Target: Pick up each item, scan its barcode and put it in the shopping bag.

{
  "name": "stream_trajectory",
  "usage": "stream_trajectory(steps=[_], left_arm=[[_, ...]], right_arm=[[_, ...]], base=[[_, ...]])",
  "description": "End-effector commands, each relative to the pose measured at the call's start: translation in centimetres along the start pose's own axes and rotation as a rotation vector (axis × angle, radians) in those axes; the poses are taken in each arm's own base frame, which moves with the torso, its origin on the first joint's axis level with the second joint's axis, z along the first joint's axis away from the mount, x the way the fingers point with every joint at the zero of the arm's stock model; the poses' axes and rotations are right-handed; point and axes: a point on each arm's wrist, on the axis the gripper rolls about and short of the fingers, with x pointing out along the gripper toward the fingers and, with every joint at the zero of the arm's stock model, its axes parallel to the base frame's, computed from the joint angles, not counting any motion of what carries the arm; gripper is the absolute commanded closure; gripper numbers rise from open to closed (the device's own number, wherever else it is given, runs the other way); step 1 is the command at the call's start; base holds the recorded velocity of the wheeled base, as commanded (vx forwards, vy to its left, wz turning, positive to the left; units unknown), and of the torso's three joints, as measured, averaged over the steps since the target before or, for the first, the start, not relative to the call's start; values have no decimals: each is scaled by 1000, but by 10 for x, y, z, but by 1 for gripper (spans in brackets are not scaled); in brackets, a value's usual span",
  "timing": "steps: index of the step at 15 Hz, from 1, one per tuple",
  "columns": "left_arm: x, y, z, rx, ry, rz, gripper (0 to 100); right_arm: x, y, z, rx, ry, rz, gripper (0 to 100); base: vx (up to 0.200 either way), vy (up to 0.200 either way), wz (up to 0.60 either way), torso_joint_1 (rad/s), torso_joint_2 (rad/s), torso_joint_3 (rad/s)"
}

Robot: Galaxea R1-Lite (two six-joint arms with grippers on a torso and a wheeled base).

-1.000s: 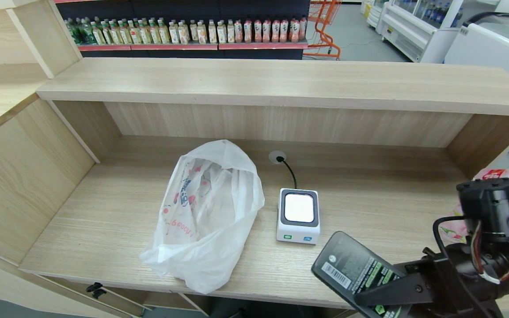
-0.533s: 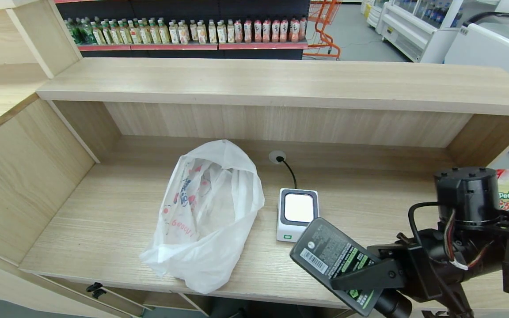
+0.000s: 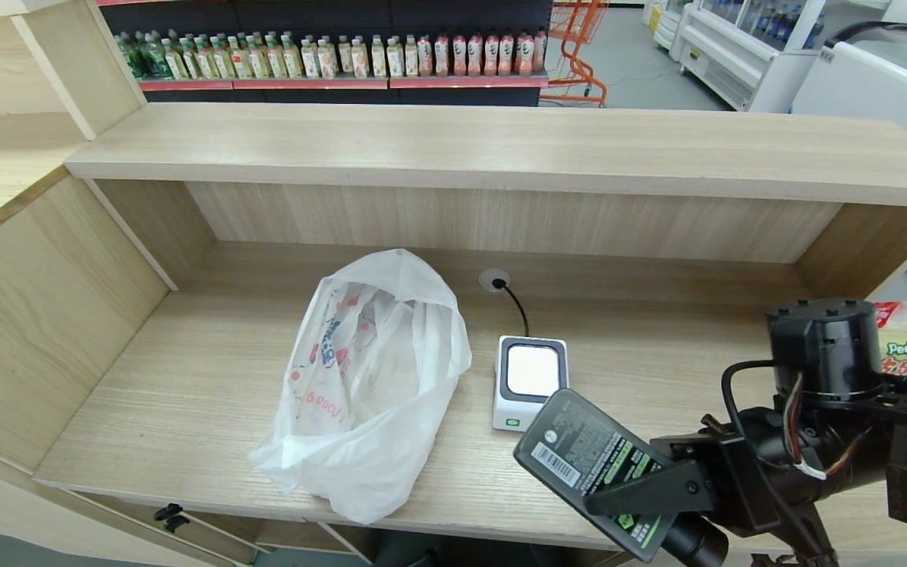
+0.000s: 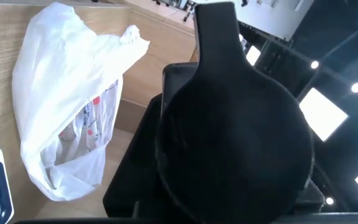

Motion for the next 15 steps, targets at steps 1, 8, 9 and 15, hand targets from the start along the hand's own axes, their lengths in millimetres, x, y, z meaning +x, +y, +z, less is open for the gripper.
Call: stream_trajectory(steps=[1,8,9,15], left_arm=[[0,0,0,0,0,2,0],[0,0,0,0,0,2,0],[0,0,0,0,0,2,0],[0,0,0,0,0,2,0]], right_arm=[[-1,-2,0,-6,2,-2,100],[-23,-67,-17,273,95,-57,100],[-41,-85,-27,403,210,-36,100],[-113,-101,5,1208,540,-107,100]], base=[[0,0,0,0,0,0],[0,0,0,0,0,0],[0,0,0,0,0,0],[0,0,0,0,0,0]])
